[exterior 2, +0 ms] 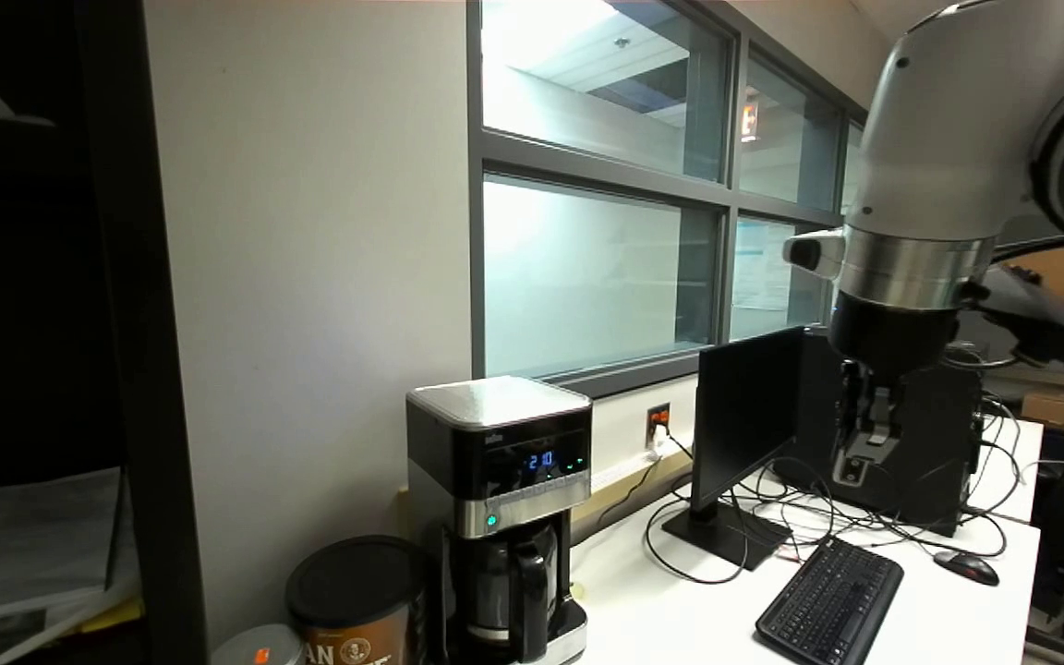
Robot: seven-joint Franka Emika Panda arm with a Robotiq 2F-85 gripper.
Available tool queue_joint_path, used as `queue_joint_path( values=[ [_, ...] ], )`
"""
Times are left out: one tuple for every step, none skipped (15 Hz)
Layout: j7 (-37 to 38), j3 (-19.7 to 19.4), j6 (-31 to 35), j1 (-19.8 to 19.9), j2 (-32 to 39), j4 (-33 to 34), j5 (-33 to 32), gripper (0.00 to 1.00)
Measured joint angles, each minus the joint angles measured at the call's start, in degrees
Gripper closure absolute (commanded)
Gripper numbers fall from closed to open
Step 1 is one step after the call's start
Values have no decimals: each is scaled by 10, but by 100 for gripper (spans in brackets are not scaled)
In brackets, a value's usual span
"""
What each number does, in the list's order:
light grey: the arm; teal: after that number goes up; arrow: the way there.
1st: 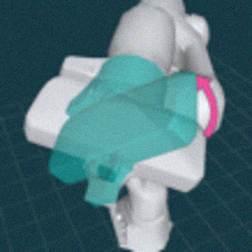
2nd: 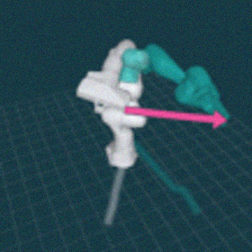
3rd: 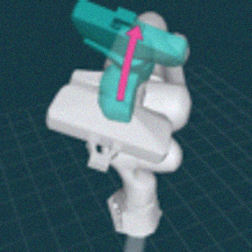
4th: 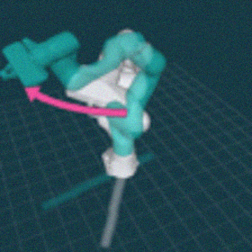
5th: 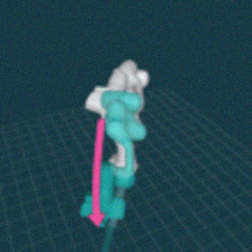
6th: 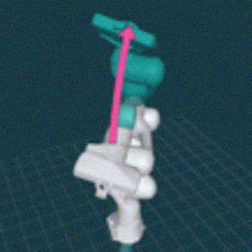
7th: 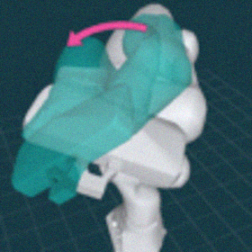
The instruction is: Press a button on the coffee maker
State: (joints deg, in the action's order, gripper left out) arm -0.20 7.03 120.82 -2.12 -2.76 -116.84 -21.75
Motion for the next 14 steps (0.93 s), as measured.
queue_joint_path(
  values=[
    [0, 2, 0, -4, 22, 20, -19, 100],
    [0, 2, 0, -9, 42, 40, -37, 100],
    [0, 2, 0, -14, 63, 59, -52, 100],
    [0, 2, 0, -20, 83, 80, -66, 100],
    [0, 2, 0, -25, 103, 100, -78, 100],
    [0, 2, 0, -30, 122, 119, -89, 100],
    [0, 2, 0, -36, 140, 138, -98, 100],
    [0, 1, 0, -41, 158, 157, -105, 100],
    [-1, 0, 0, -46, 175, 174, -111, 100],
    [-1, -2, 0, -50, 192, 192, -118, 100],
    [-1, -4, 0, -55, 208, 209, -123, 100],
    [-1, -8, 0, -59, 224, 226, -128, 100],
    [-2, -12, 0, -63, 240, 244, -132, 100],
    [-2, -15, 0, -65, 255, 262, -134, 100]
  ],
)
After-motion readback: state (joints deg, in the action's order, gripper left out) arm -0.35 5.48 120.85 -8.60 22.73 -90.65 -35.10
